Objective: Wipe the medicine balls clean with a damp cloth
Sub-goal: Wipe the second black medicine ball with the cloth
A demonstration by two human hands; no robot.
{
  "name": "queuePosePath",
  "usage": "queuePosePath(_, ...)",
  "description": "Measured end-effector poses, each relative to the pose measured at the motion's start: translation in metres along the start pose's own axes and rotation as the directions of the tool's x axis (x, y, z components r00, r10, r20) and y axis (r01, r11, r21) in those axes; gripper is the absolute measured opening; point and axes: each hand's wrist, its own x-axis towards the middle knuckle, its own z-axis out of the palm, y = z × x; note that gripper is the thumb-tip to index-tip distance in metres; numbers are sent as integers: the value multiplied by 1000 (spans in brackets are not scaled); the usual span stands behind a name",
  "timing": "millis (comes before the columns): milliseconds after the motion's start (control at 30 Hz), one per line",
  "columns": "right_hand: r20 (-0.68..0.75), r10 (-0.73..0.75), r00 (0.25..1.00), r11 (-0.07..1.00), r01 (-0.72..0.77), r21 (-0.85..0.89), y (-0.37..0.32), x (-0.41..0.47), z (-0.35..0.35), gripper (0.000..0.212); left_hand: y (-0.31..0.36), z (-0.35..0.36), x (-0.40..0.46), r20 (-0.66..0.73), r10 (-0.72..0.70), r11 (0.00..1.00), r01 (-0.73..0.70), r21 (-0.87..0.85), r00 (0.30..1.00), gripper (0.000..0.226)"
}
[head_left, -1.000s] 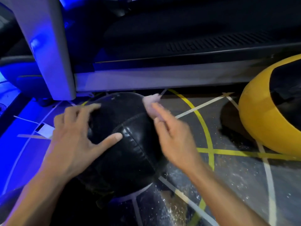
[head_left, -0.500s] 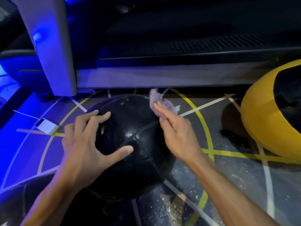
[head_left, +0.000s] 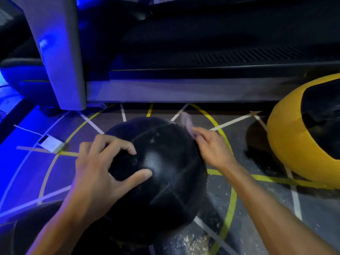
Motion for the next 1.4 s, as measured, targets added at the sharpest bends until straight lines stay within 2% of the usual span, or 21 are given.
queuePosePath(67, 22, 149, 989, 988, -150, 31, 8, 8, -4, 34, 5, 3, -5, 4, -4, 1000, 4, 0, 1000, 50)
queuePosePath(100, -6, 108, 994, 991, -107, 78, 1, 6, -2, 34, 7, 4, -7, 6, -9, 1000, 9, 2, 1000, 51)
queuePosePath(167, -11, -107, 994, 984, 108, 141, -27, -5, -1, 34, 12, 6, -12, 20, -35, 999, 35, 19, 999, 53)
queuePosePath(233, 13, -193, 981, 973, 190, 134, -35, -12, -4, 38, 16, 7, -17, 56, -22, 1000, 20, 24, 998, 52)
queuePosePath(333, 64, 22, 998, 997, -27, 75, -4, 4, -10, 36, 21, 4, -15, 69, -16, 1000, 17, -12, 998, 37)
queuePosePath(400, 99, 180, 979, 972, -192, 135, 14, 8, -12, 31, 20, 5, -14, 51, -11, 999, 13, -39, 999, 29)
queuePosePath(433, 73, 191, 979, 963, -202, 181, 10, 4, -14, 30, 18, 6, -14, 30, -22, 999, 22, -31, 999, 32)
queuePosePath(500, 25, 95, 995, 951, -98, 294, -11, -8, -11, 37, 12, 5, -14, 13, -74, 997, 74, -7, 997, 53)
queuePosePath(533, 21, -13, 1000, 948, 6, 319, -25, -18, -9, 37, 9, 5, -14, 31, -83, 997, 83, 0, 996, 62)
queuePosePath(600, 64, -257, 964, 941, 235, 243, -50, -34, -2, 36, 5, 3, -15, 59, -71, 997, 72, -3, 996, 66)
queuePosePath(667, 87, -338, 937, 936, 326, 133, -50, -28, -2, 40, 6, 1, -15, 68, -62, 998, 64, -26, 996, 64)
queuePosePath(700, 89, -274, 958, 961, 268, 73, -38, -16, -4, 42, 7, -1, -17, 70, -70, 997, 73, -39, 995, 64)
queuePosePath(767, 163, 33, 986, 998, -25, -51, -5, 12, -12, 41, 8, -2, -22, 70, -81, 995, 85, -61, 994, 66)
queuePosePath(800, 210, 209, 955, 978, -202, -56, 9, 18, -15, 35, 9, -2, -25, 77, -77, 994, 83, -68, 994, 67)
queuePosePath(833, 211, 291, 933, 957, -286, -55, 20, 22, -16, 29, 11, -2, -28, 87, -70, 994, 76, -72, 994, 67)
queuePosePath(1000, -74, 13, 997, 987, -24, -158, -1, 28, -20, 23, 15, 0, -32, 109, -28, 997, 36, -70, 994, 67)
queuePosePath(1067, 9, -175, 984, 930, 169, -327, -23, 27, -22, 22, 15, 0, -32, 104, -29, 997, 37, -73, 994, 67)
queuePosePath(1133, 189, -239, 952, 844, 300, -445, -32, 31, -25, 26, 15, 0, -32, 106, -36, 996, 43, -72, 994, 67)
queuePosePath(1200, 181, -184, 966, 841, 250, -480, -35, 37, -32, 32, 14, -1, -33, 109, -34, 996, 43, -74, 993, 67)
queuePosePath(1300, -40, -118, 992, 892, 88, -443, -40, 39, -49, 30, 15, -1, -35, 113, -27, 996, 36, -77, 993, 68)
queuePosePath(1400, -161, -155, 975, 938, 94, -335, -52, 21, -60, 26, 16, -1, -36, 116, -25, 996, 34, -79, 993, 68)
